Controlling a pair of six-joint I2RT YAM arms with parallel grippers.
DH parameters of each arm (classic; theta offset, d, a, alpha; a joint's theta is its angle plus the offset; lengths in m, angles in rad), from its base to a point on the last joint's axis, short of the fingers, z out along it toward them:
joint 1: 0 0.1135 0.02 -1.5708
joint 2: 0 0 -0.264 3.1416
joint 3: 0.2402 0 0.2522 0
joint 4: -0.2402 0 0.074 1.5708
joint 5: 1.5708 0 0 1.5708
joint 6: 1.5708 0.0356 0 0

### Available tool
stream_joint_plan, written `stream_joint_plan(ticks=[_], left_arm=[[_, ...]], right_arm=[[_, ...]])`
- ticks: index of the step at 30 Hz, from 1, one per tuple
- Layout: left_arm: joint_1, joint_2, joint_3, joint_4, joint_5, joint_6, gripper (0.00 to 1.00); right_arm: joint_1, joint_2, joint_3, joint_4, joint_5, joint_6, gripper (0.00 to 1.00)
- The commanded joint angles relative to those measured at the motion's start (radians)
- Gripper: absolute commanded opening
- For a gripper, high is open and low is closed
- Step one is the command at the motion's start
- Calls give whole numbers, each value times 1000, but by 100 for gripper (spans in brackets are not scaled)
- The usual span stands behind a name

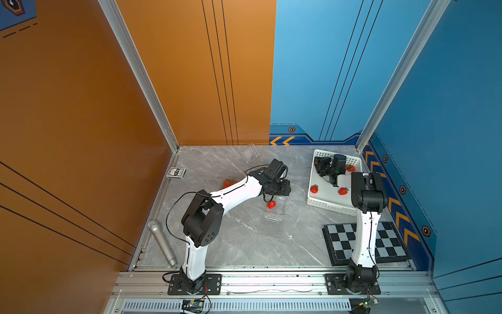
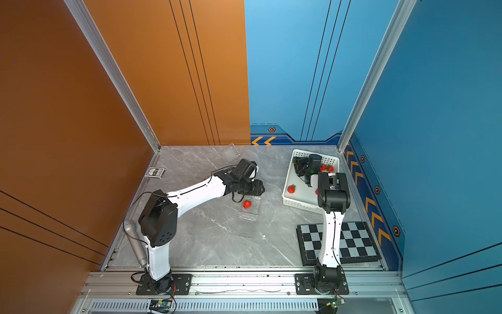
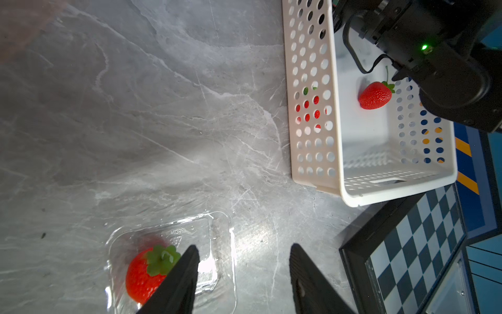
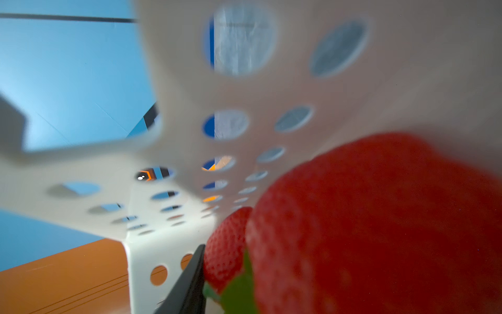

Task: Pack strawberries into containers
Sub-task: Pick up the strawberry from the basket.

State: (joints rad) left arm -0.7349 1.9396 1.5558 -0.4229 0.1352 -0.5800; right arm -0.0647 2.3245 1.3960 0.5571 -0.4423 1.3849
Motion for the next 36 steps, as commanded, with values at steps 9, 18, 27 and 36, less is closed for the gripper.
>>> stream_joint_plan(ticks=[9,18,27,36], left_arm=[[38,-98,-79,-22,-42,23,56],[59,-168,-145,-22,-66,22,56],[126,-343,-328,-23,-106,1,57],[186,-529,-564,-24,-124,-49,58]], right_arm=[[-9,-309,-196,-207,-5,-246,17],[2,-544,-347,-309,-34,-340,17],[163,-851,-510,-497,-58,-452,18],[481,-904,-564,-606,17,-490,19]])
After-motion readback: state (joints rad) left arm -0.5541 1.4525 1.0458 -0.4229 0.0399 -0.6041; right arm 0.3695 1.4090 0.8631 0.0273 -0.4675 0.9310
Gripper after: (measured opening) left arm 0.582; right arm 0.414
